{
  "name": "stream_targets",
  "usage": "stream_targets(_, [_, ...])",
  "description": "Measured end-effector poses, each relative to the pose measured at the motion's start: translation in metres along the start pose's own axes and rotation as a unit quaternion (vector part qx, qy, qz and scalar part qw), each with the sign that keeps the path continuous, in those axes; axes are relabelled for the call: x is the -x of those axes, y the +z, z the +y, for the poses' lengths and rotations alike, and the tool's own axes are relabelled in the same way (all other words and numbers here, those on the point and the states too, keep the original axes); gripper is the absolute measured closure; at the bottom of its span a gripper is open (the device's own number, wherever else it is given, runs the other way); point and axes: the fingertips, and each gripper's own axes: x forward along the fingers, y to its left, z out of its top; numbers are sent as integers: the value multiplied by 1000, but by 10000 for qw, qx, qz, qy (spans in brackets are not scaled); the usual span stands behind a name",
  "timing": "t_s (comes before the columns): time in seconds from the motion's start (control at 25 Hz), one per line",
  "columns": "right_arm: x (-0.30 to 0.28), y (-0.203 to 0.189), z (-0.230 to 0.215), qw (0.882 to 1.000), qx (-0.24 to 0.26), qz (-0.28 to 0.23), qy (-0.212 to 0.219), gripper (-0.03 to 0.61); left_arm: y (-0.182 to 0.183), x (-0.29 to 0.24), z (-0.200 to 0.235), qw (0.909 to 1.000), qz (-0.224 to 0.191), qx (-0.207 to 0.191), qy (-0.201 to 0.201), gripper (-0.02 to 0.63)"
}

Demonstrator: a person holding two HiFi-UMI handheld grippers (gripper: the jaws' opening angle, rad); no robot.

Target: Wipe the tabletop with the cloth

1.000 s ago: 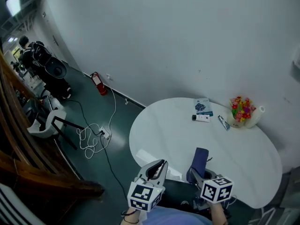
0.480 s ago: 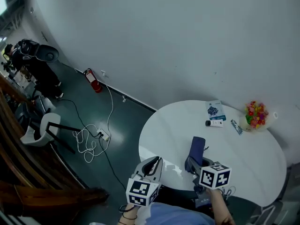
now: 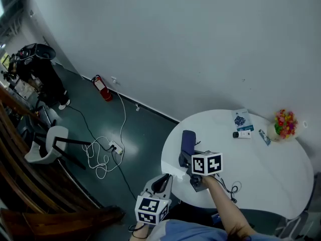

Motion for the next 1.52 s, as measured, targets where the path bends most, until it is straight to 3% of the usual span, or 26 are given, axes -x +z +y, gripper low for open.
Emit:
stream_targets(0.12, [-36, -1, 9, 9999, 98, 82, 37, 509, -8, 0, 8, 10000, 82, -2, -34, 591])
stream_targets(0.32, [-79, -3, 11, 9971, 716, 189, 165, 509, -11, 2, 19, 9999, 127, 16, -78, 591])
stream_targets(0.44, [-88, -10, -17, 9929, 1042, 532, -192, 509, -12, 0, 18, 9997, 176, -32, -141, 590])
stream_targets(0.56, [-80, -15, -51, 9907, 1004, 721, -576, 509, -15, -3, 13, 9992, 291, -109, -263, 591])
stream_targets(0.88, [-24, -28, -115, 9895, 539, 716, -1131, 509, -8, -26, -4, 9973, 368, -348, -525, 591])
stream_targets(1.12, [32, -40, -160, 9872, 279, 599, -1449, 509, 13, -51, -42, 9945, 291, -562, -840, 591])
stream_targets(1.36, [105, -52, -219, 9840, -39, 403, -1735, 509, 24, -88, -113, 9890, 325, -797, -1204, 591])
stream_targets(1.52, [161, -64, -268, 9798, -218, 309, -1964, 509, 28, -108, -181, 9837, 302, -714, -1624, 591])
